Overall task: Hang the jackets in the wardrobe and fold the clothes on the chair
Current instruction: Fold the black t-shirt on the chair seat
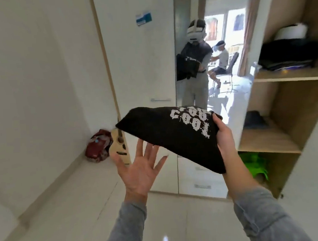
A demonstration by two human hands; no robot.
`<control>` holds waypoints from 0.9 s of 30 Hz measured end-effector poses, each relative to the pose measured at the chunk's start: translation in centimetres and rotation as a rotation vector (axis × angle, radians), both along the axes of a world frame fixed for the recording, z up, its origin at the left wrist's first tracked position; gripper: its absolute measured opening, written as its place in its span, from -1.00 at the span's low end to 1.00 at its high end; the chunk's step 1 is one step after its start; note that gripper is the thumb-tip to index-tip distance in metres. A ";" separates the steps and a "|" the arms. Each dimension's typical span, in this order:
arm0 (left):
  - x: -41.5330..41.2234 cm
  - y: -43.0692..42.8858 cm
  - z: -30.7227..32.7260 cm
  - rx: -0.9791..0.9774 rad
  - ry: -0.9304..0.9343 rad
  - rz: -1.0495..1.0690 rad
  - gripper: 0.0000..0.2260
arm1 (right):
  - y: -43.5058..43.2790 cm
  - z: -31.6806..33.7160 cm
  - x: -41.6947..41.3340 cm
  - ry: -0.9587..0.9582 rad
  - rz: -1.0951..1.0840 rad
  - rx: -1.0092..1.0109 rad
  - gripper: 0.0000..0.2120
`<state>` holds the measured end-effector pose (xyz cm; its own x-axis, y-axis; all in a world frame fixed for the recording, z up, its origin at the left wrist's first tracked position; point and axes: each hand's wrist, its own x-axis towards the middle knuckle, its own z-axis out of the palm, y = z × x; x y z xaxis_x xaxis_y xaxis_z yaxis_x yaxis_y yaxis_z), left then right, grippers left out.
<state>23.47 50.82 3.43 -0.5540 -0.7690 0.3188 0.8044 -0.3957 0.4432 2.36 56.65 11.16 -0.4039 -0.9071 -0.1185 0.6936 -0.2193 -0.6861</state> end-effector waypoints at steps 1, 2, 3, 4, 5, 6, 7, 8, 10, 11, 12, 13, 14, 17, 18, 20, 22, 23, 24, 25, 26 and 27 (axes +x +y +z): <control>-4.3 0.2 -0.2 0.013 -0.021 -0.103 -0.26 | 2.0 0.9 -4.0 0.044 -0.056 -0.017 -0.57; -5.7 -0.2 -0.6 0.038 -0.048 -0.174 -0.21 | 2.9 0.7 -5.7 0.080 -0.077 -0.013 -0.52; -9.2 -0.3 -0.5 0.084 -0.161 -0.214 -0.16 | 4.7 0.7 -9.1 0.106 -0.089 0.002 -0.56; -12.0 -0.4 -0.3 0.142 -0.312 -0.238 -0.11 | 6.0 0.0 -11.8 0.136 -0.081 0.032 -0.66; -14.5 -0.7 -0.5 0.145 -0.429 -0.245 -0.07 | 7.2 -0.8 -13.9 0.158 -0.084 0.081 -0.74; -17.9 -0.5 -0.7 0.124 -0.501 -0.291 -0.10 | 8.7 -2.0 -16.6 0.207 -0.079 0.135 -0.75; -20.2 -0.3 -0.7 0.090 -0.563 -0.318 -0.21 | 9.9 -2.8 -18.3 0.258 -0.052 0.198 -0.74; -23.3 0.3 -1.1 0.061 -0.645 -0.301 -0.36 | 11.5 -3.9 -20.4 0.305 -0.026 0.265 -0.71; -28.0 1.5 -2.2 0.056 -0.769 -0.269 -0.59 | 14.1 -5.9 -23.9 0.368 -0.002 0.359 -0.59; -29.9 2.2 -2.8 0.083 -0.778 -0.287 -0.63 | 15.3 -6.6 -25.6 0.386 -0.013 0.388 -0.51; -32.0 2.7 -3.4 0.097 -0.776 -0.302 -0.65 | 16.4 -7.2 -27.4 0.393 -0.032 0.401 -0.47; -32.9 3.0 -3.5 0.100 -0.768 -0.312 -0.67 | 17.1 -7.5 -28.2 0.398 -0.045 0.391 -0.48; -34.7 3.6 -3.1 0.085 -0.746 -0.331 -0.69 | 17.9 -7.7 -29.6 0.389 -0.073 0.348 -0.53; -38.9 3.6 -1.7 0.038 -0.614 -0.342 -0.71 | 19.3 -7.0 -31.7 0.250 -0.218 0.188 -0.59; -40.4 3.4 -1.4 0.025 -0.581 -0.328 -0.68 | 19.3 -7.2 -33.1 0.192 -0.259 0.154 -0.49; -43.1 2.8 -1.4 0.016 -0.592 -0.337 -0.61 | 18.9 -7.6 -35.5 0.157 -0.295 0.186 -0.29; -45.5 2.2 -2.1 -0.007 -0.725 -0.420 -0.54 | 17.9 -8.2 -37.9 0.159 -0.304 0.303 -0.28; -46.9 1.7 -2.8 -0.025 -0.795 -0.474 -0.53 | 17.1 -8.6 -38.9 0.162 -0.294 0.357 -0.35; -47.6 1.4 -3.3 -0.046 -0.843 -0.517 -0.55 | 16.6 -8.7 -39.4 0.172 -0.279 0.387 -0.44; -48.7 0.7 -3.9 -0.061 -0.869 -0.543 -0.57 | 15.8 -8.9 -40.2 0.179 -0.267 0.407 -0.53; -49.6 0.0 -4.4 -0.068 -0.886 -0.544 -0.60 | 15.1 -9.2 -41.2 0.188 -0.270 0.411 -0.61; -50.7 -1.1 -4.9 -0.071 -0.893 -0.537 -0.63 | 14.3 -9.4 -42.4 0.190 -0.288 0.393 -0.67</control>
<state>-27.22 49.72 -1.47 -0.8739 -0.3476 -0.3399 -0.1008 -0.5545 0.8261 -40.04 70.96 1.78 -0.6778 -0.6578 -0.3285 0.4989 -0.0832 -0.8627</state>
